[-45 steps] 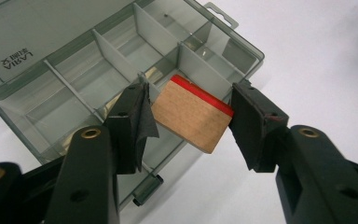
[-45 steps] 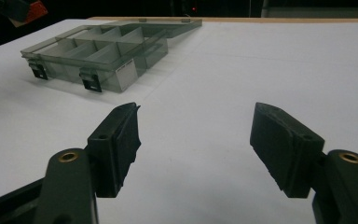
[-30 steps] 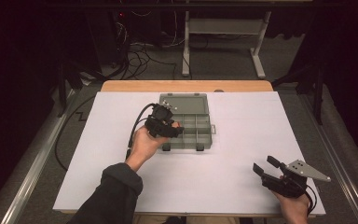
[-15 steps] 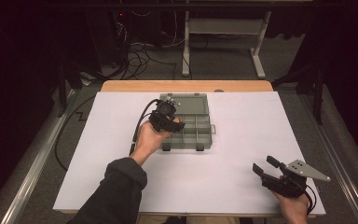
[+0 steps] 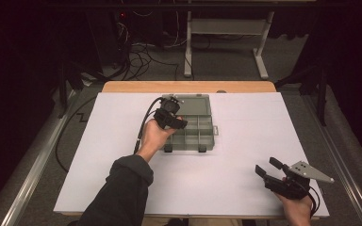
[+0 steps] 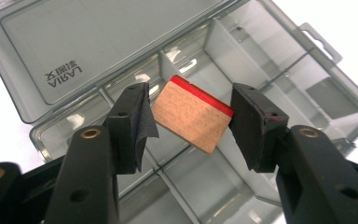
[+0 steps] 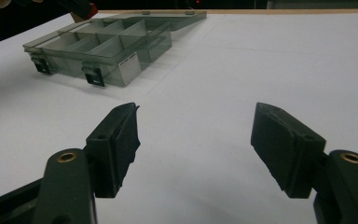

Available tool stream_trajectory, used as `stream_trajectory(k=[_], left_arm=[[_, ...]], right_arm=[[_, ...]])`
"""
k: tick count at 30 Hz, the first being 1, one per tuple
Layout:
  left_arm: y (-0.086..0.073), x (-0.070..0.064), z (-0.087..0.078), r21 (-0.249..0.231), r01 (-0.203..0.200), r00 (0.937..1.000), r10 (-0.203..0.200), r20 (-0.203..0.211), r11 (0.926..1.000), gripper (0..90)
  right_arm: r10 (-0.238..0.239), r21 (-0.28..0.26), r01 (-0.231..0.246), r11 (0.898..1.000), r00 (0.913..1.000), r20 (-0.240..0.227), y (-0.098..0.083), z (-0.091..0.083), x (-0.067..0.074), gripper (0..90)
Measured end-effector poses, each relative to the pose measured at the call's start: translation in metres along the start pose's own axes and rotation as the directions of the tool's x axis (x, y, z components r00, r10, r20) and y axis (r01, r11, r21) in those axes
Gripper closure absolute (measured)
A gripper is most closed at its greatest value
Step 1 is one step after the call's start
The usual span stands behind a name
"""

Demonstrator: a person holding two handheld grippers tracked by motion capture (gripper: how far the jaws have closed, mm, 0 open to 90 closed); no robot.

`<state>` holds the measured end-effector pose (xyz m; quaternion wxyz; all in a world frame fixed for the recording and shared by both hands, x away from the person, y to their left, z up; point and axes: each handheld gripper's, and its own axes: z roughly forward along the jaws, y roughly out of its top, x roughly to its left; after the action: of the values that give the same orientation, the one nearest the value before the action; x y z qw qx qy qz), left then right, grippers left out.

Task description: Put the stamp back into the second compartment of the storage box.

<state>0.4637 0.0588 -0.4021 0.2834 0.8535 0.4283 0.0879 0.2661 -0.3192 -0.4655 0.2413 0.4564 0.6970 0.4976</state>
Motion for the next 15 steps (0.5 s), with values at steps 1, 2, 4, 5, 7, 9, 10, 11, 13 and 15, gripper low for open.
stream_trajectory(k=[1,2,4,5,7,9,10,11,13,15], left_arm=[[0.0,0.001,0.001,0.0,0.004,1.0,-0.004,0.0,1.0,48.5],[0.0,0.002,0.003,0.001,0.007,1.0,-0.007,-0.002,1.0,48.5],[0.001,0.003,0.005,0.004,0.011,0.9999,-0.011,-0.002,0.9999,48.5],[0.001,0.004,0.006,0.003,0.014,0.9999,-0.014,-0.003,0.9999,48.5],[0.001,0.004,0.008,0.008,0.015,0.9999,-0.015,-0.005,0.9999,48.5],[0.001,0.005,0.01,0.009,0.018,0.9998,-0.018,-0.01,0.9998,48.5],[0.001,0.005,0.011,0.009,0.02,0.9997,-0.02,-0.011,0.9998,48.5],[0.001,0.006,0.011,0.011,0.02,0.9998,-0.02,-0.01,0.9997,48.5],[0.001,0.006,0.013,0.013,0.021,0.9997,-0.021,-0.012,0.9997,48.5],[0.001,0.005,0.014,0.019,0.017,0.9997,-0.016,-0.019,0.9997,48.4]], right_arm=[[-0.002,0.0,0.002,1.0,1.0,-0.001,0.0,0.0,0.0,32.0],[0.001,0.001,-0.001,1.0,1.0,-0.001,0.0,0.0,0.0,32.0],[0.0,0.002,0.0,1.0,1.0,-0.001,0.0,0.0,0.0,31.9],[0.0,0.003,0.0,1.0,1.0,-0.001,0.0,0.0,0.0,32.0],[0.001,0.003,-0.001,1.0,1.0,-0.002,0.0,0.0,0.0,31.9],[0.002,0.003,-0.002,1.0,1.0,-0.003,0.0,0.0,0.0,31.9],[0.002,0.002,-0.002,1.0,1.0,-0.003,0.0,0.0,0.0,31.9],[0.002,0.003,-0.002,1.0,1.0,-0.003,0.0,0.0,0.0,31.9],[0.001,0.003,-0.001,1.0,1.0,-0.004,0.0,0.001,0.0,31.9],[0.002,0.004,-0.002,1.0,1.0,-0.005,0.0,0.001,0.0,31.8]])
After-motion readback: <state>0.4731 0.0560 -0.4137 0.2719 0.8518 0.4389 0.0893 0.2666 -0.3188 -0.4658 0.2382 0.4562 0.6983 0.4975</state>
